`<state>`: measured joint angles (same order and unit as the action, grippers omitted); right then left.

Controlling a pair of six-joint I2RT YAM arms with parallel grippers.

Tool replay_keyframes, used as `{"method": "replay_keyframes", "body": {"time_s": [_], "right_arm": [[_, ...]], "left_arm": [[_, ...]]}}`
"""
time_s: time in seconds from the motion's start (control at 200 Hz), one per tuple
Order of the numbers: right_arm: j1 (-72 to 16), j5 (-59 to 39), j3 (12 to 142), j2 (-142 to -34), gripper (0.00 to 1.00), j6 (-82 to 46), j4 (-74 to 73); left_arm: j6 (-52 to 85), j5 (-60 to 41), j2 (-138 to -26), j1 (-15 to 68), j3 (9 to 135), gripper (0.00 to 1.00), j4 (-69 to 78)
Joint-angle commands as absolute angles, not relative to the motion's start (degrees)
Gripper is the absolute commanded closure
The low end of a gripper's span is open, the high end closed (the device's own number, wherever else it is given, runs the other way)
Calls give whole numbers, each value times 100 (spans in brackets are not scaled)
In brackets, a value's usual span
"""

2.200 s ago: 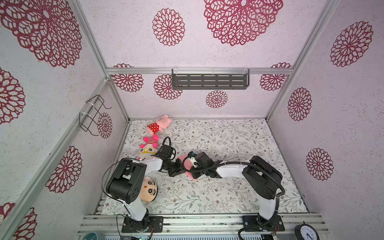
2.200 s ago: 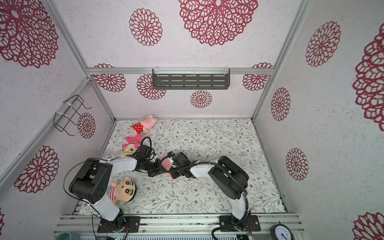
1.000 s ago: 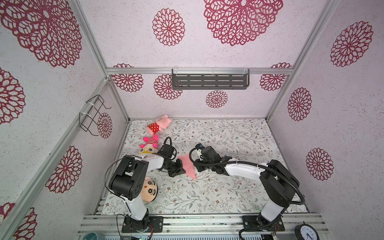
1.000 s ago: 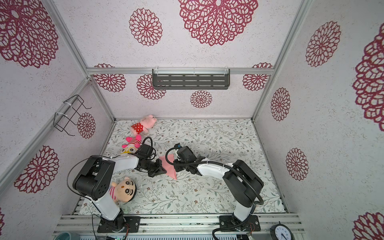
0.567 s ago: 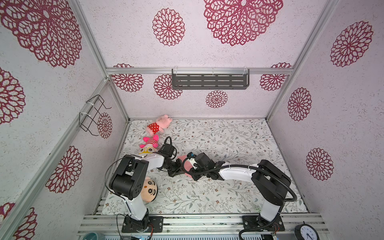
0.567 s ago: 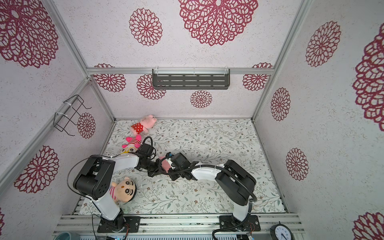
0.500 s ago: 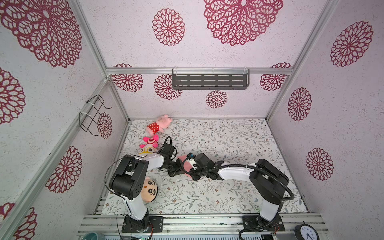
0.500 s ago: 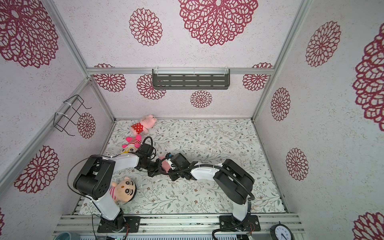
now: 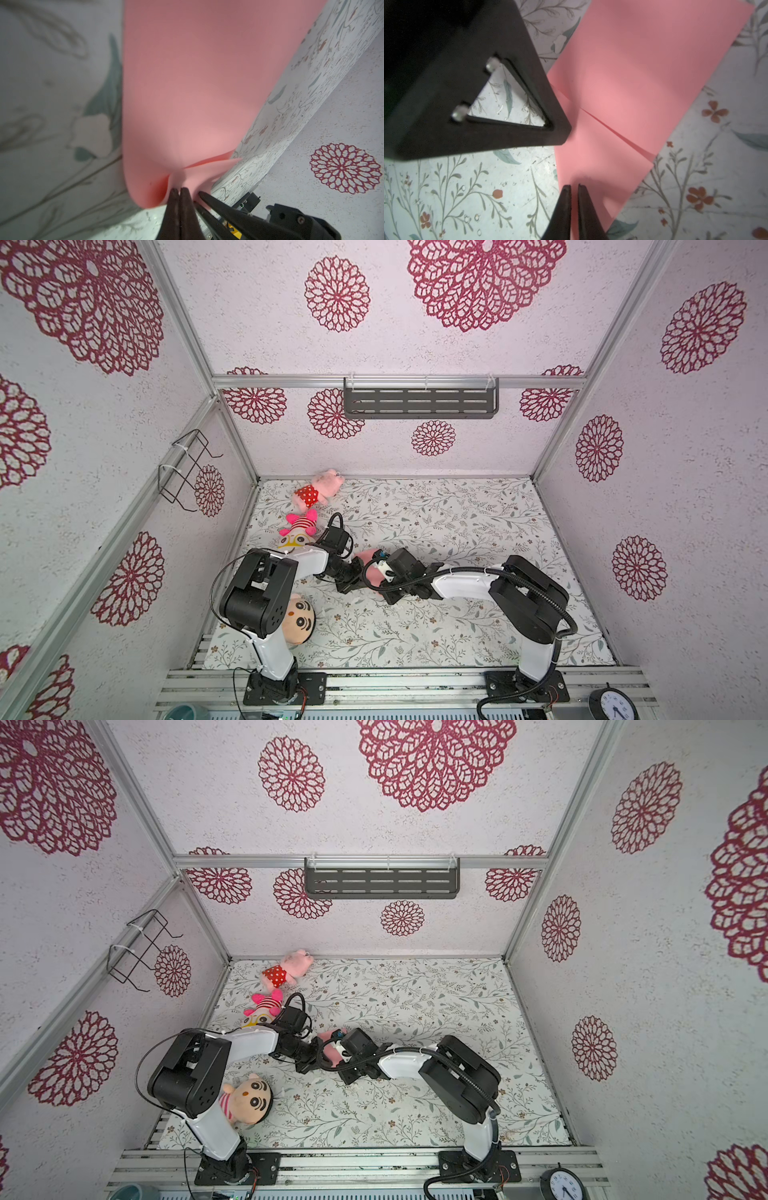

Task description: Fold a paper plane with a square sheet of paper (pick it up from the middle)

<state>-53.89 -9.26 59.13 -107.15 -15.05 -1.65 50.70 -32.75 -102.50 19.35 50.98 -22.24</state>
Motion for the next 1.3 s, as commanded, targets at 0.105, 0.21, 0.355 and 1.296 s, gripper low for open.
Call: {"method": "replay_keyframes", "body": {"time_s": [0.105,0.21,0.355,1.296], "right_arm": [[-5430,-678,5937,-10618,87,-1115,278],[-5492,-512,5865,-10515,86,-889,333],[-5576,-290,5826,-10311,86,-647,218],[-5713,-247,5715,-10509,86,-547,203]], "left_arm": [[5047,-2697,-10662,1929,5020,100,-2625],[5036,-2654,-10739,1925,5009,100,-2654],[5019,-2679,-10803,1922,5001,100,-2624],[4966,-2824,-10898,1914,4992,100,-2586]]}}
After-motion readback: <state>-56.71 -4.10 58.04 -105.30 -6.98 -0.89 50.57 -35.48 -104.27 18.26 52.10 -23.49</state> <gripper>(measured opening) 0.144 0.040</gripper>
